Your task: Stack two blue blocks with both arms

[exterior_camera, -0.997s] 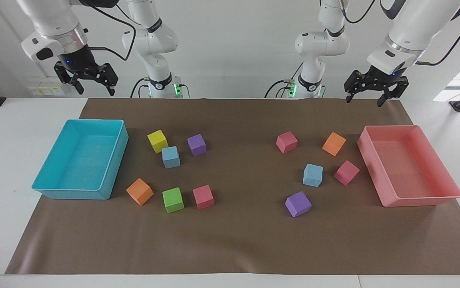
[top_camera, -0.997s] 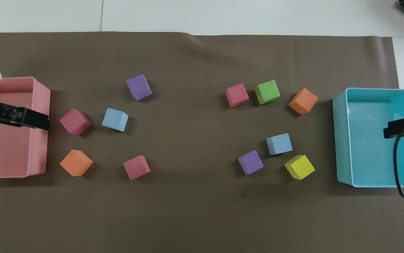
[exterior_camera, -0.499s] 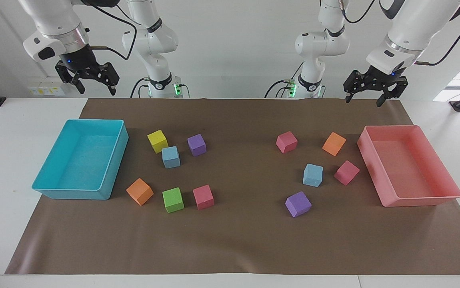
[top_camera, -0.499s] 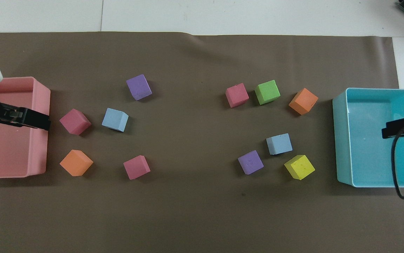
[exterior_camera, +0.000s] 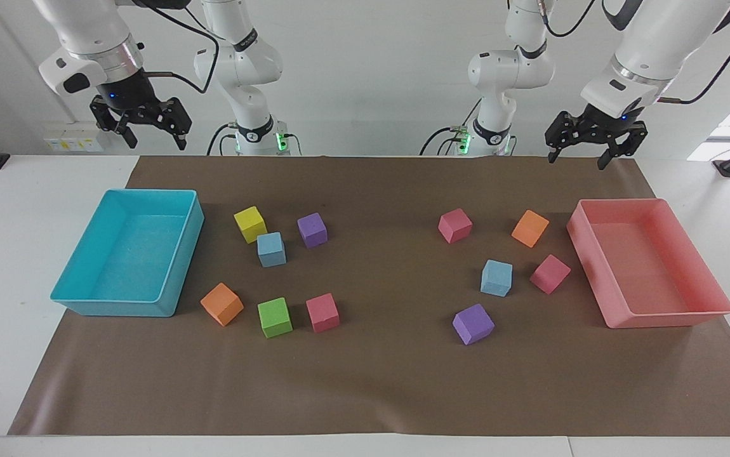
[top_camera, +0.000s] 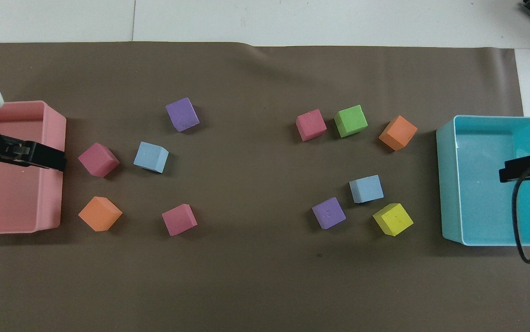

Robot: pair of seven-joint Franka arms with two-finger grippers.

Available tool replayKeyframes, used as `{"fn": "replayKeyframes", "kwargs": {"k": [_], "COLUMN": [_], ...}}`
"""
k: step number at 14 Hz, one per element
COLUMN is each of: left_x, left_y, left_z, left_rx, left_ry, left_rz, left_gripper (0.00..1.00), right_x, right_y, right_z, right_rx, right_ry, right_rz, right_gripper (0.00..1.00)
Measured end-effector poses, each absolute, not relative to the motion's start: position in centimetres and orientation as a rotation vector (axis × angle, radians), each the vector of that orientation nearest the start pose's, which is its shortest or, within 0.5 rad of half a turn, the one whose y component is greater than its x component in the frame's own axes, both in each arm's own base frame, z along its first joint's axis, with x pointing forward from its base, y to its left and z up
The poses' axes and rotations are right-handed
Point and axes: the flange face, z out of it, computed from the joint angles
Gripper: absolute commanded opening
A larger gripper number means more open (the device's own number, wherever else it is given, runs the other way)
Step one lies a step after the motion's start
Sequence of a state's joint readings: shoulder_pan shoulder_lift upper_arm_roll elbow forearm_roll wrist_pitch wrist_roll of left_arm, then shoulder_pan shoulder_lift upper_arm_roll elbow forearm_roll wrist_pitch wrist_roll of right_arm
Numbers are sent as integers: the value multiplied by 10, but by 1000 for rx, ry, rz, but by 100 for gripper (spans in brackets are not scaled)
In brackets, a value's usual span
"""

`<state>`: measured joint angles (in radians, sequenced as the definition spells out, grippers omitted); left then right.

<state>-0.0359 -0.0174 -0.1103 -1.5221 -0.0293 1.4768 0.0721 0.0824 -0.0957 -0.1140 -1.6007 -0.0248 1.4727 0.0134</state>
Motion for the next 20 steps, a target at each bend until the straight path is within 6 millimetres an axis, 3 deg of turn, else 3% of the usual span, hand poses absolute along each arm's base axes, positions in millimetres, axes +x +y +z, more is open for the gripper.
{"fn": "replayKeyframes", "kwargs": {"k": [3,5,8,13,15,18,20], "left_x": [533,533,533,533,533,533,533], "left_y": [-83,-84,-84,-84,-84,-84,-84], "left_z": [649,649,649,649,649,649,649], "left_rx": [-3148,-3148,-3148,-3148,-3148,-3148,-3148], "left_ry": [351,352,352,353,353,353,353], "left_rz": [46,46,46,46,46,46,46], "left_gripper": [100,100,100,100,100,100,100], "right_x": [514,519,532,555,562,560,556], "right_y": [-19,-2,34,60,81,120,131], "right_z": [645,627,584,514,488,444,423], "right_rx": [-3151,-3149,-3151,-3160,-3164,-3165,-3170], "right_ry": [63,12,-84,-126,-109,-63,-66], "right_rz": [77,73,31,71,70,7,31], "right_gripper": [100,100,100,100,100,100,100]}}
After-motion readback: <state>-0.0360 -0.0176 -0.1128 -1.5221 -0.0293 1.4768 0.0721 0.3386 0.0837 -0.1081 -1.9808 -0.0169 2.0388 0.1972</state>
